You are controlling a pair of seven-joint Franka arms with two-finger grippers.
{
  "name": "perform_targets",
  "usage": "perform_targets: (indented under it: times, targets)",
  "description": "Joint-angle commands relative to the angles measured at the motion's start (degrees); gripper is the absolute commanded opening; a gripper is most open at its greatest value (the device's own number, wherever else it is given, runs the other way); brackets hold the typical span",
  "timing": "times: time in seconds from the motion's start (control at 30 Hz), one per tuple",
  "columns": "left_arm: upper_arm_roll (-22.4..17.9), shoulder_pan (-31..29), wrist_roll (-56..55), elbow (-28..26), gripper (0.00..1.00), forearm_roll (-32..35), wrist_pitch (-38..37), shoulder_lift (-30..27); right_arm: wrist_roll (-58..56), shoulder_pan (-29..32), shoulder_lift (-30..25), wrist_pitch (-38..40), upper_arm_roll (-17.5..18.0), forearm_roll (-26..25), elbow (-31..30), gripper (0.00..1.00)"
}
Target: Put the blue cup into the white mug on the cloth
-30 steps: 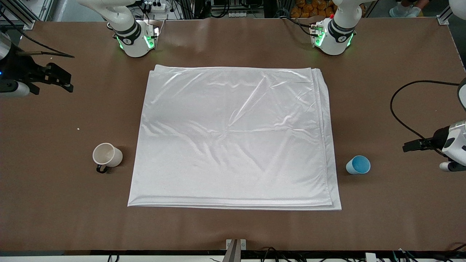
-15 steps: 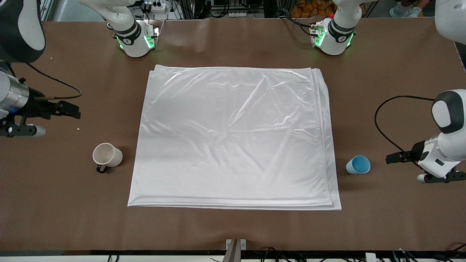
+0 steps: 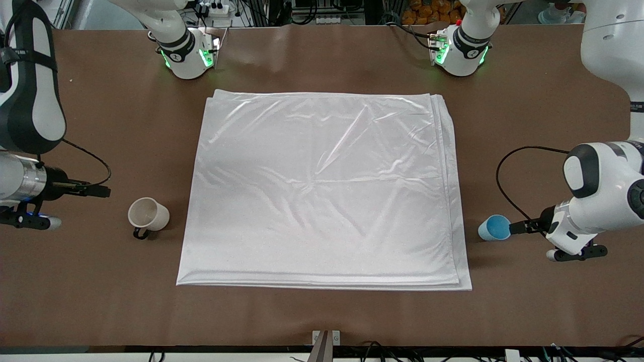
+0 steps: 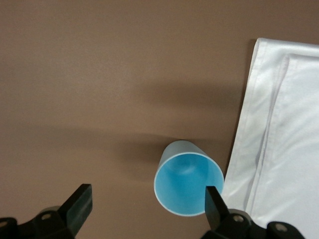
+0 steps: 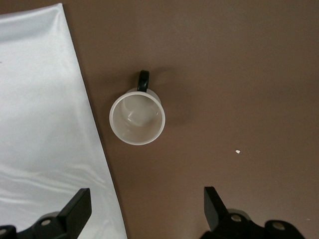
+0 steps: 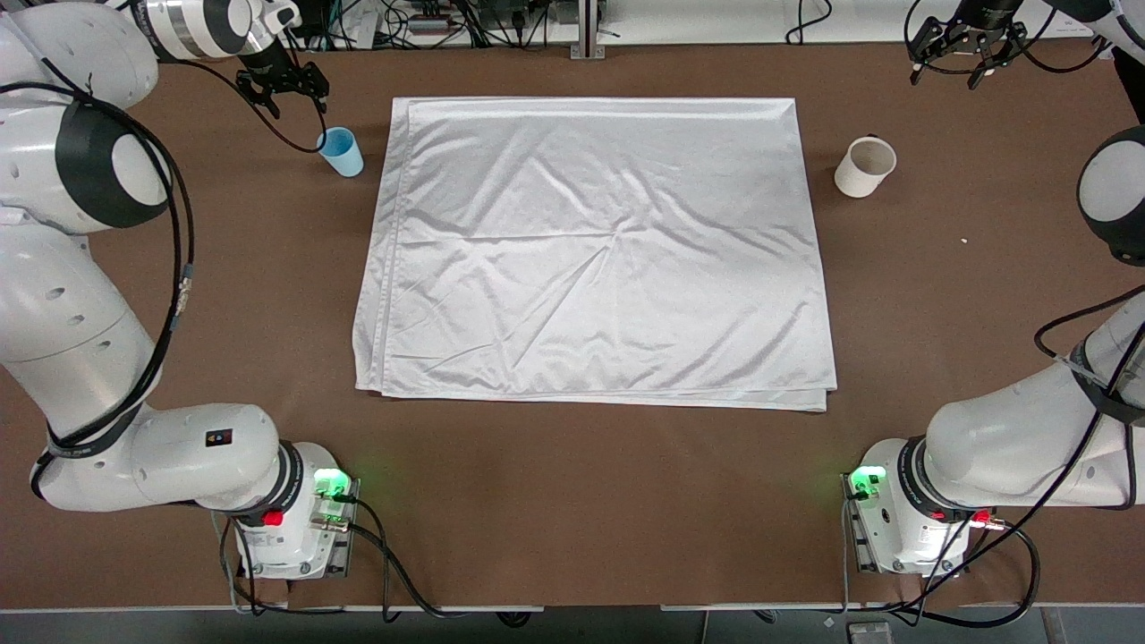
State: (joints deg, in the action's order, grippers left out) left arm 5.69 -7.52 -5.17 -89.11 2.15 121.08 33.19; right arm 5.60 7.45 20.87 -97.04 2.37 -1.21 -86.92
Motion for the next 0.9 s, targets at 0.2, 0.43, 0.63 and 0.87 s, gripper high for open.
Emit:
perform_targets:
  times: [0.2,0.43,0.63,0.87]
  targets:
    - [0.0,-0.2,-1.2,-5.9,1.0,0.1,6.2,-0.6,9.4,0.5,7.2,-6.1,0.7,-0.1,2.0,1.0]
    - [0.0,-0.2,-1.2,-6.4,1.0,0.1,6.2,-0.7,11.4,0.1,11.6,-11.8,0.8,0.0,2.1,1.0]
    - [0.0,-0.5,-1.2,-7.0,1.0,0.1,6.3,-0.5,11.4,0.2,15.0,-17.2,0.8,0.2,2.1,1.0]
    - [0.0,-0.4,-1.2,-7.0,1.0,0.1,6.5,-0.1,11.3,0.1,17.4,-20.6,0.8,0.0,2.1,1.0]
